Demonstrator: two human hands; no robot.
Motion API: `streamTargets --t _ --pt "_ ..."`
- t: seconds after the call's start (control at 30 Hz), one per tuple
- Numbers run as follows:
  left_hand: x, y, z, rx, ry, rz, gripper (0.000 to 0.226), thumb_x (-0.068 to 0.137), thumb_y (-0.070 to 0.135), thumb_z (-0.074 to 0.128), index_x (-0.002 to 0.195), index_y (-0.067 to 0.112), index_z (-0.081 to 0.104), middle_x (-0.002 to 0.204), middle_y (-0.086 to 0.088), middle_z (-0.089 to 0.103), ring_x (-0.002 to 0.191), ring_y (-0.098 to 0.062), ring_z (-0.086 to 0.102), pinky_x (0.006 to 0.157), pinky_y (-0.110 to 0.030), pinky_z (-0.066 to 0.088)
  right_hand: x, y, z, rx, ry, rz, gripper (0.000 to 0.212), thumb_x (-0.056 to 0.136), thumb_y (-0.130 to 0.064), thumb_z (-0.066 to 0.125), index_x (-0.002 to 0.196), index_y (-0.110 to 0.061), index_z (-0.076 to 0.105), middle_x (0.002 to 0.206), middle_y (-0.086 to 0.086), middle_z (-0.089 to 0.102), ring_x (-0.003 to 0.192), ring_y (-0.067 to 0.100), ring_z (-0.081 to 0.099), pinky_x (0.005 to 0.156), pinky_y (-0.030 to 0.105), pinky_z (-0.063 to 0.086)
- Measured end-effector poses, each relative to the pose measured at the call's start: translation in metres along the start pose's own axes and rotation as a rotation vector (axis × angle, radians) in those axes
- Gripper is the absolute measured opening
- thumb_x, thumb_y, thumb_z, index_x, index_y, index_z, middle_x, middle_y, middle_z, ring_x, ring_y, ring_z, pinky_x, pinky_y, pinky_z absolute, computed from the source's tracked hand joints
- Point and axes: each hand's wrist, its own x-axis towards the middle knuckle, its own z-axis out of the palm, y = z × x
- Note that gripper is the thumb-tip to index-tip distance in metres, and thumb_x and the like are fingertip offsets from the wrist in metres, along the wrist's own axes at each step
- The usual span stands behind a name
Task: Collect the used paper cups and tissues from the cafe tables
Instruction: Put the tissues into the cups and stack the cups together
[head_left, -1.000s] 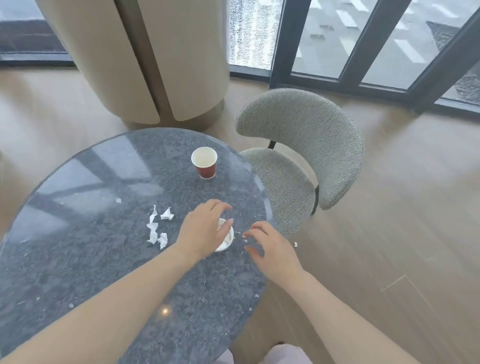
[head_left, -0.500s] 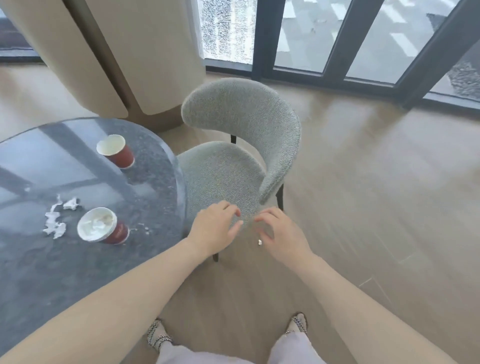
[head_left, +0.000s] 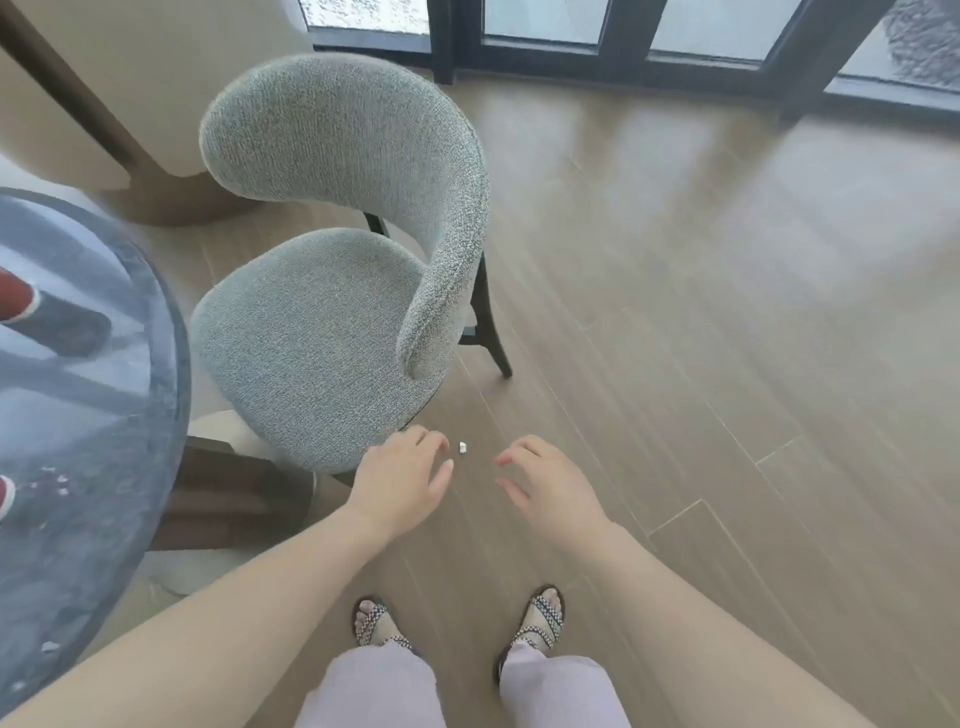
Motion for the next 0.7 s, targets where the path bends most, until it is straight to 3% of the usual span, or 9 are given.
streamTargets --t 0.3,0.5,0.7 --pt "0.090 -0.062 0.186 0.115 0.040 0.136 0.022 0.090 0.034 0.050 0.100 0.019 0.062 0.099 0.003 0.063 0.094 -0.022 0.061 0.075 -0.035 0.045 0.085 0.147 0.160 0.021 0.047 0.027 0.022 0.084 -0.019 0.061 0.105 -0.023 0.061 0.108 -0.004 0.056 0.099 0.017 0.055 0.070 0.029 0.046" --pt "0.162 -0.126 0.329 0.001 0.011 -0.028 0.023 0.093 0.034 0.046 0.104 0.020 0.061 0.109 0.002 0.061 0.104 -0.022 0.055 0.083 -0.037 0.047 0.145 0.248 0.290 0.036 0.055 0.099 0.020 0.085 -0.024 0.060 0.105 -0.026 0.060 0.105 -0.003 0.056 0.099 0.018 0.054 0.071 0.028 0.041" --pt "0.213 -0.182 0.444 0.072 -0.017 -0.067 0.023 0.093 0.039 0.043 0.106 0.027 0.057 0.112 0.008 0.059 0.107 -0.019 0.053 0.078 -0.033 0.047 0.195 0.322 0.392 -0.028 0.012 0.093 0.022 0.088 -0.030 0.056 0.108 -0.025 0.060 0.111 -0.003 0.056 0.102 0.020 0.055 0.075 0.028 0.040"
